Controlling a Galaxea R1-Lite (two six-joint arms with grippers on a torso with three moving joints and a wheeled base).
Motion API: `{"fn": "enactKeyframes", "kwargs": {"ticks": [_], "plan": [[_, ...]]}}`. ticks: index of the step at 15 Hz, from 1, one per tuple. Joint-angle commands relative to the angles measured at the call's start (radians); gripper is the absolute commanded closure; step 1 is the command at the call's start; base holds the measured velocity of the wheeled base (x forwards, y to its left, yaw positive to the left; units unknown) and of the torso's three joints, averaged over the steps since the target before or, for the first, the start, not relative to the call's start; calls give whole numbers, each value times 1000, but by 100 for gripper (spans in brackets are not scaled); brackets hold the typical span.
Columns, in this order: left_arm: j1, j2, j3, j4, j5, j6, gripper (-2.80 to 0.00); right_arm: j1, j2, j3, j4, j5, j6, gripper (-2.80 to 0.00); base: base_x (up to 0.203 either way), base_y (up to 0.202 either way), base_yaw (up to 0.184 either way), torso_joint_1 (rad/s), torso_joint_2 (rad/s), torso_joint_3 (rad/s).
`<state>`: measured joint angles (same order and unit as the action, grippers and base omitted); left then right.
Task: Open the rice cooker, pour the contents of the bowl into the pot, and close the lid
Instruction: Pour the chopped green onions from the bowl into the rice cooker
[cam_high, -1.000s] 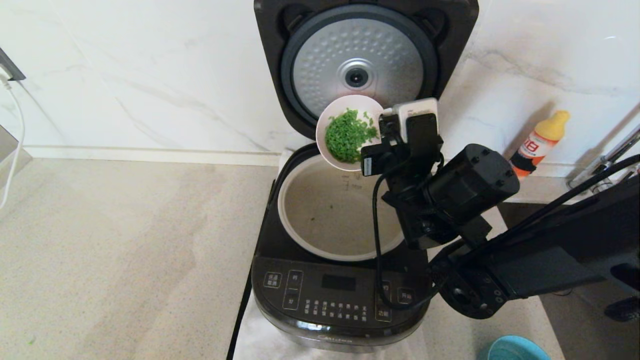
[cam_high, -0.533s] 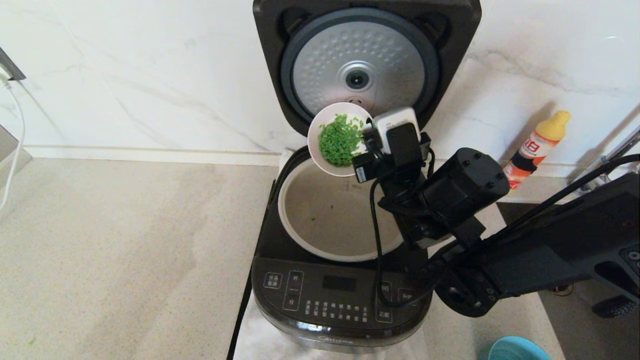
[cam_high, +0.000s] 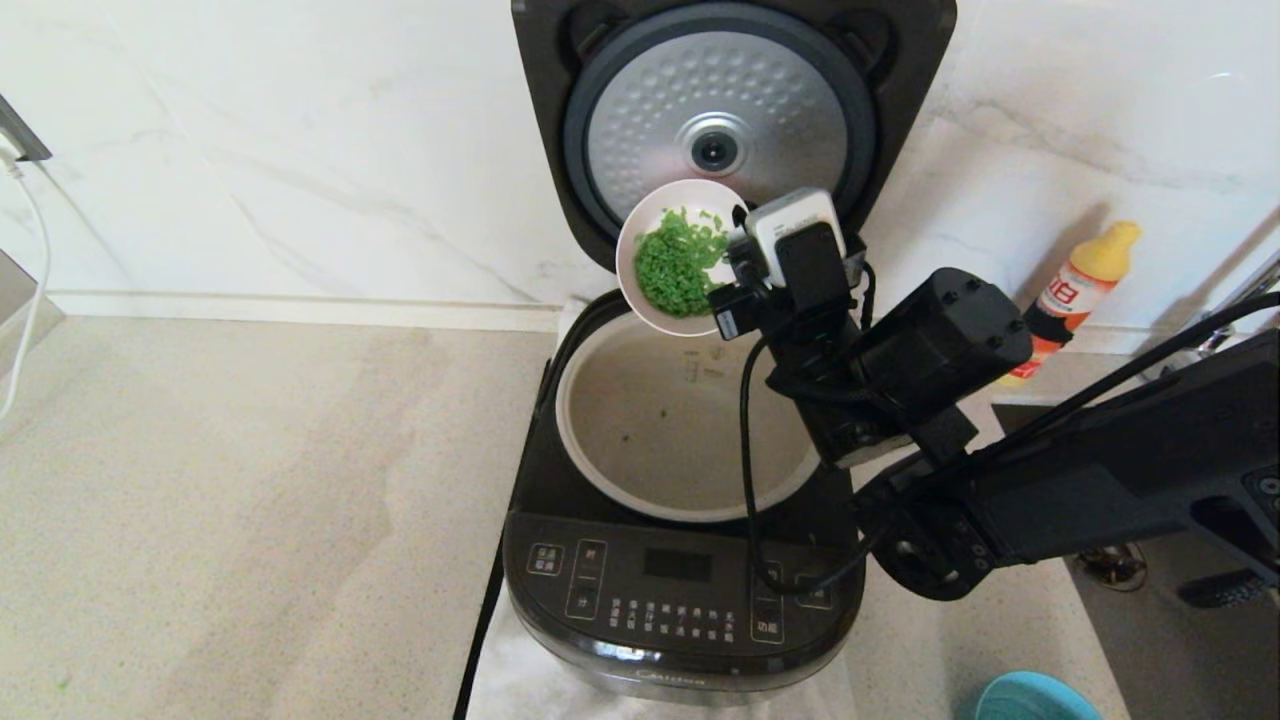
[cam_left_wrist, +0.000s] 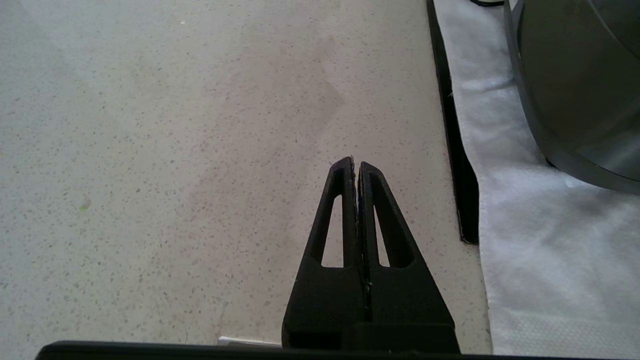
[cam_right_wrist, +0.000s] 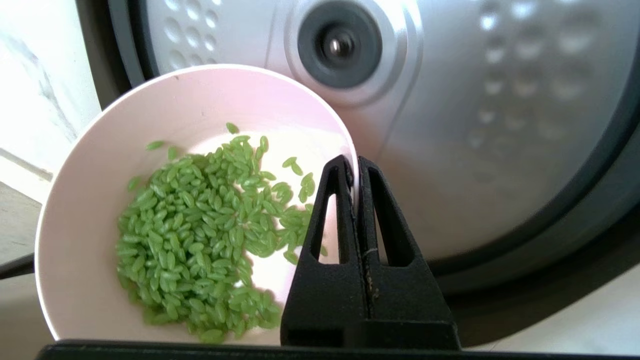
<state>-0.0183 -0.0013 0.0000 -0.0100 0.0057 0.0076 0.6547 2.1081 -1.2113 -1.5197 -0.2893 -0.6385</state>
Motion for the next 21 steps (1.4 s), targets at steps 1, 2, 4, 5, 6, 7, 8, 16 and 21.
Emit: {"fn": "enactKeyframes", "kwargs": {"ticks": [1,2,4,5,6,7,8,16,21], "plan": [[0,0,9,-1,0,0,0,-32,-6,-1,-10,22,-17,0,0,0,0,0,0,0],[0,0,9,-1,0,0,0,-47,-2,-1,-10,41,-28,0,0,0,0,0,0,0],[0,0,9,-1,0,0,0,-49,7,-1,-10,66,-47,0,0,0,0,0,0,0],[0,0,9,-1,0,0,0,-42,5,6,-10,71,-56,0,0,0,0,0,0,0],[0,0,9,-1,0,0,0,-37,3,17,-10,71,-60,0,0,0,0,0,0,0],[0,0,9,-1,0,0,0,-37,4,37,-10,73,-63,0,0,0,0,0,0,0],[0,0,9,-1,0,0,0,-36,6,61,-10,80,-65,0,0,0,0,0,0,0],[0,0,9,-1,0,0,0,-24,23,54,-10,93,-84,0,0,0,0,0,0,0],[0,0,9,-1,0,0,0,-12,-9,27,-10,121,-102,0,0,0,0,0,0,0]]}}
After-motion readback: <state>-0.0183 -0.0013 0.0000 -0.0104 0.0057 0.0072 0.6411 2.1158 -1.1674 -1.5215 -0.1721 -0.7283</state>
